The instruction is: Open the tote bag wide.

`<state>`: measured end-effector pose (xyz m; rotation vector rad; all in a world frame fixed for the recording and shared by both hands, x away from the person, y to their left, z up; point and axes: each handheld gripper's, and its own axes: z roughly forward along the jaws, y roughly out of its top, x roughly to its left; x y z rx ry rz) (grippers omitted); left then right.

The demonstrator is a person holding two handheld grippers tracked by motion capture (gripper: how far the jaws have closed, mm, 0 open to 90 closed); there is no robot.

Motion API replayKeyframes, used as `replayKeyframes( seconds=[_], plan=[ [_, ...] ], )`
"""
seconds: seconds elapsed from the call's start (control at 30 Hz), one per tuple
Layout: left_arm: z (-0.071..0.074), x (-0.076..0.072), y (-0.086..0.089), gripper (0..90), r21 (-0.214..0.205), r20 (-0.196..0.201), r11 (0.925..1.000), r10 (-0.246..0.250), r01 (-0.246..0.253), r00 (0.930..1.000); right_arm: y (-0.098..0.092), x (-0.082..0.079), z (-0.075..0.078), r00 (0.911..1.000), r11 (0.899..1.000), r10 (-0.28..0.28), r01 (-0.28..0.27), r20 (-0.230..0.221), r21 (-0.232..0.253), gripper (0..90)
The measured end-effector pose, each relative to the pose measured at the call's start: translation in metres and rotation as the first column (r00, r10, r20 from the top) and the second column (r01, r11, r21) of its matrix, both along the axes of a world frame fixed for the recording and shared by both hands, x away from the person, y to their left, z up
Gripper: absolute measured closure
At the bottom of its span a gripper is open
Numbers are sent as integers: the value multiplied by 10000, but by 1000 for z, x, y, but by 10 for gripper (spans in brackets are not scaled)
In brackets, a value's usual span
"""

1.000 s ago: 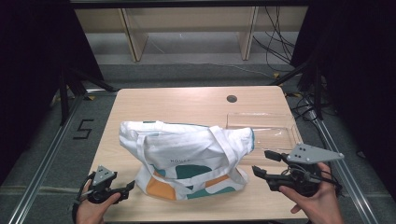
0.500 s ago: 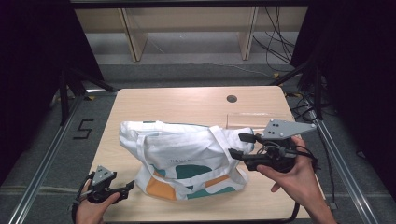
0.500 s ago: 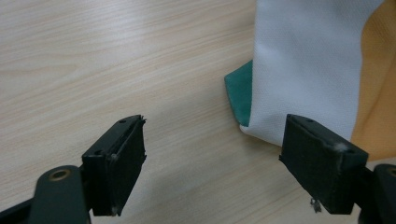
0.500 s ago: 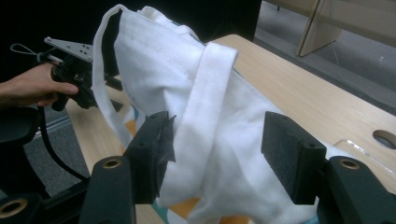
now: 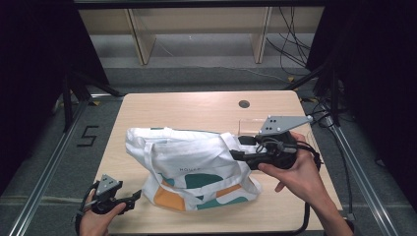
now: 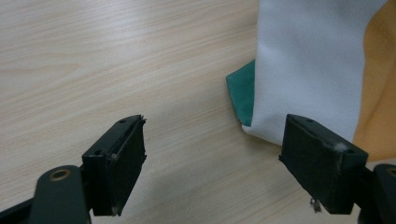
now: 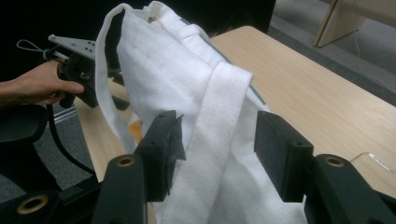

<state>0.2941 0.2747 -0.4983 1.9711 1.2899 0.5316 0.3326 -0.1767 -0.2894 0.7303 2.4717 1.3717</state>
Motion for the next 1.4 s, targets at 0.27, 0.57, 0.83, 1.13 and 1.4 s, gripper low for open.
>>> replayKeyframes(
  seconds=[0.27, 0.57, 0.83, 1.13, 1.4],
  plan=[
    [-1, 0, -3, 210, -203, 212, 9996, 209, -205, 9996, 4, 12, -4, 9996, 9999, 94, -92, -267, 74, 552],
    [-1, 0, -3, 211, -426, 276, 9990, 132, -121, 9995, 4, 2, -1, 9970, 9979, 642, -642, 440, -29, 828],
    [0, -1, -3, 211, -297, 339, 9994, 179, -169, 9993, -10, -22, 11, 9830, 9933, 1151, -1157, 1433, -41, 871],
    [-1, 0, -2, 212, -385, 352, 9990, 231, -218, 9991, -22, -50, -23, 9774, 9846, 1720, -1667, 1225, -524, 880],
    [-1, 0, -1, 212, -352, 288, 9989, 320, -310, 9991, -26, -50, -67, 9812, 9787, 1909, -1879, 297, -823, 881]
  ],
)
